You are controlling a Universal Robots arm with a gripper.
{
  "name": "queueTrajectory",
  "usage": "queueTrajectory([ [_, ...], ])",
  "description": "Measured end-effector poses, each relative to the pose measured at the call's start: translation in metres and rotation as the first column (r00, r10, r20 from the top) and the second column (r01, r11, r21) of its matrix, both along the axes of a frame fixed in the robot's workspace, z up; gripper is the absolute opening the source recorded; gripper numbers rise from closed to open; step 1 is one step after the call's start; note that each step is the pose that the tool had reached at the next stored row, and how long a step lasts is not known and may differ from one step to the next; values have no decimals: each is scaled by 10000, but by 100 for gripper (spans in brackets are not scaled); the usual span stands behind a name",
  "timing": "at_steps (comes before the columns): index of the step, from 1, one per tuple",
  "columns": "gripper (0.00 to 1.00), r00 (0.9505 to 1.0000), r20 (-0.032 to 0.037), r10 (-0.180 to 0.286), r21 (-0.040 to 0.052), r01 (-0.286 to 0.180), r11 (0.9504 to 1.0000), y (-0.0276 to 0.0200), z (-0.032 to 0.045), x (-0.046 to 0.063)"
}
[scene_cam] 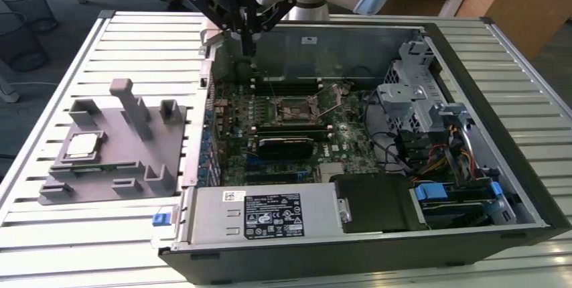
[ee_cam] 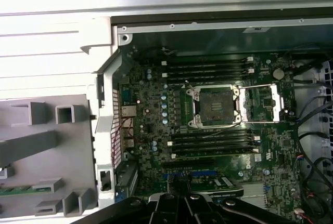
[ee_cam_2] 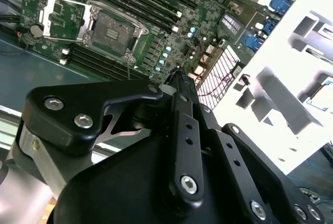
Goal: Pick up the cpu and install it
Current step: 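Reach for the cpu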
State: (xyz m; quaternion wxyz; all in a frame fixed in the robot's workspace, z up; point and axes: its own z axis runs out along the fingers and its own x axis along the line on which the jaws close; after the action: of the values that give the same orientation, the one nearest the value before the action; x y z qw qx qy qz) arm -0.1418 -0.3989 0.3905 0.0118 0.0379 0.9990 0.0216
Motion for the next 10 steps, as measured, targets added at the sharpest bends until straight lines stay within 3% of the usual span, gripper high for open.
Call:
queueTrajectory([
  [10, 11, 10000, -6, 0, 1, 0, 10000, 0, -7, -43],
])
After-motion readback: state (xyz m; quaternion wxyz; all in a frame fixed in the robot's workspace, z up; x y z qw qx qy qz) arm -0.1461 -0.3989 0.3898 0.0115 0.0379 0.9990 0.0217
